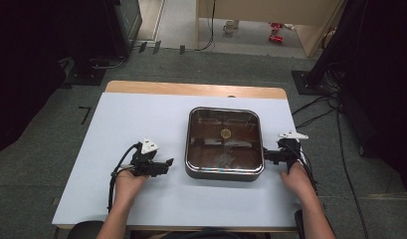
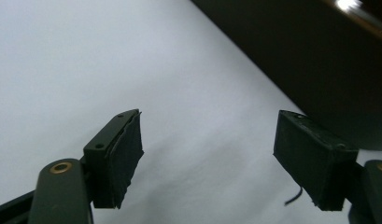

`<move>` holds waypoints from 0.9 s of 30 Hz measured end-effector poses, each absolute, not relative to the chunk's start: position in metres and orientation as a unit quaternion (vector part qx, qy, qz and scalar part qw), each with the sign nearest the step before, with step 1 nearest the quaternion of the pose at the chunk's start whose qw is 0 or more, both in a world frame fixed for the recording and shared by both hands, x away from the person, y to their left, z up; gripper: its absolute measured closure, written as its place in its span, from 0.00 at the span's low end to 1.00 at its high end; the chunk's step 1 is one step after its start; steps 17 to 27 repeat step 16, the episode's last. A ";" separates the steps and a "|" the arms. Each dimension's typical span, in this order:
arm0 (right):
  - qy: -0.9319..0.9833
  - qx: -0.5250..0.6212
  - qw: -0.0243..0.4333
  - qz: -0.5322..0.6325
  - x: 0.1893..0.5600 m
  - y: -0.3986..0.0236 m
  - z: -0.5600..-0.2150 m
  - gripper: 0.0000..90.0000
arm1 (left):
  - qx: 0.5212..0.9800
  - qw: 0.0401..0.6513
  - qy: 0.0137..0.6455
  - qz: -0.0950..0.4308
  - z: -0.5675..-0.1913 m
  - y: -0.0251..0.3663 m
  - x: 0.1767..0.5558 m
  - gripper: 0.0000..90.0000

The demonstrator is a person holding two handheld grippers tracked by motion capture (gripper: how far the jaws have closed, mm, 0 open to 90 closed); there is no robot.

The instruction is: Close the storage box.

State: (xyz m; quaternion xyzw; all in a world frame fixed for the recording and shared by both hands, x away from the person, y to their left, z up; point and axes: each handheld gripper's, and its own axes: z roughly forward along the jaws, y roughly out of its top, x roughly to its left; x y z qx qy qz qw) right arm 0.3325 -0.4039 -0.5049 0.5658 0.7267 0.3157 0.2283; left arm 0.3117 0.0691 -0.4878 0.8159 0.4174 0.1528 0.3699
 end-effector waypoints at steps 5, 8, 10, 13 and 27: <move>0.727 0.566 0.228 0.316 0.333 -0.404 -0.505 0.07 | 0.816 0.365 0.416 0.166 -0.497 0.065 0.310 0.26; 0.727 0.566 0.228 0.316 0.333 -0.404 -0.505 0.07 | 0.818 0.367 0.410 0.168 -0.498 0.064 0.309 0.23; 0.727 0.566 0.228 0.316 0.332 -0.404 -0.505 0.07 | 0.820 0.363 0.408 0.172 -0.499 0.062 0.309 0.22; 0.727 0.566 0.229 0.316 0.332 -0.404 -0.505 0.07 | 0.819 0.365 0.409 0.172 -0.499 0.063 0.309 0.22; 0.727 0.566 0.229 0.316 0.332 -0.404 -0.505 0.07 | 0.821 0.361 0.406 0.176 -0.499 0.062 0.308 0.21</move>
